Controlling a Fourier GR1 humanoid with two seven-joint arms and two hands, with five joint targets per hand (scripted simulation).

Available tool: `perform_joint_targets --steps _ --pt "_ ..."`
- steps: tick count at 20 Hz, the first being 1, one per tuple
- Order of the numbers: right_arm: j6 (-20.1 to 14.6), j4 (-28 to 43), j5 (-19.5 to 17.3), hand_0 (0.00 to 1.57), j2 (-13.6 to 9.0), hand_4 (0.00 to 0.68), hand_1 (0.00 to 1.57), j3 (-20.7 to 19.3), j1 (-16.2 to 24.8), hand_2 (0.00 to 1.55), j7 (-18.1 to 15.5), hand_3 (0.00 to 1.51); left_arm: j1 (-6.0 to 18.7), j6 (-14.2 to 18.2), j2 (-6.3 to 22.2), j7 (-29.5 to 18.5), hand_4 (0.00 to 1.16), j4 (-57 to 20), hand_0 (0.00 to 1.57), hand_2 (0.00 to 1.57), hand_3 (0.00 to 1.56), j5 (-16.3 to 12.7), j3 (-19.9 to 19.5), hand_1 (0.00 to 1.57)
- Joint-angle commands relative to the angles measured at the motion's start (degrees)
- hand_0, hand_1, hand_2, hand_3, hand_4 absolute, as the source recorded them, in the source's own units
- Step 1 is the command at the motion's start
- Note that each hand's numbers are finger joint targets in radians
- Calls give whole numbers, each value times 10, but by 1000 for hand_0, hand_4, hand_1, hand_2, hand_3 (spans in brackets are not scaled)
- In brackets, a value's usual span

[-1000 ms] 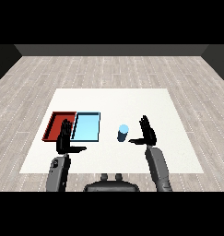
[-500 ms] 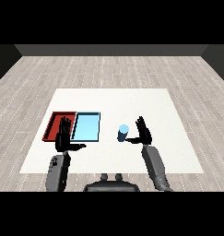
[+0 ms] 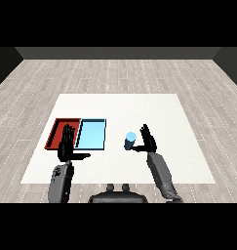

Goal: Pick the blue can and put it in the blue box

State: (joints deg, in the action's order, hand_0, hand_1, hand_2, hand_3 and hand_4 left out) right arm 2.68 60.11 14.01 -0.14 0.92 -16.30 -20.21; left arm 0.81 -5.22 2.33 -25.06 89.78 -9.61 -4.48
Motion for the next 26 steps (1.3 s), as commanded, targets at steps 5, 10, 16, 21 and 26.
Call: perform_joint_targets --steps 5,10,16,21,26 --pt "2 -25 18 0 1 0 0 19 -10 0 -15 0 6 -2 5 -15 0 -18 0 0 0 6 -4 0" --pt "-7 6 26 0 -2 0 0 25 -7 0 20 0 -8 2 -1 -12 0 3 0 0 0 9 4 0" --pt "-32 -156 74 0 1 0 0 77 -88 0 -76 0 31 22 0 6 0 -17 0 0 0 16 -4 0" --pt "-42 -213 111 0 1 0 0 122 -104 0 -126 0 -15 7 9 30 0 48 0 0 0 -6 -7 0" --pt "-74 -101 102 0 1 0 0 134 -76 0 -50 0 7 -4 7 -6 0 -8 0 0 0 -3 -11 0"
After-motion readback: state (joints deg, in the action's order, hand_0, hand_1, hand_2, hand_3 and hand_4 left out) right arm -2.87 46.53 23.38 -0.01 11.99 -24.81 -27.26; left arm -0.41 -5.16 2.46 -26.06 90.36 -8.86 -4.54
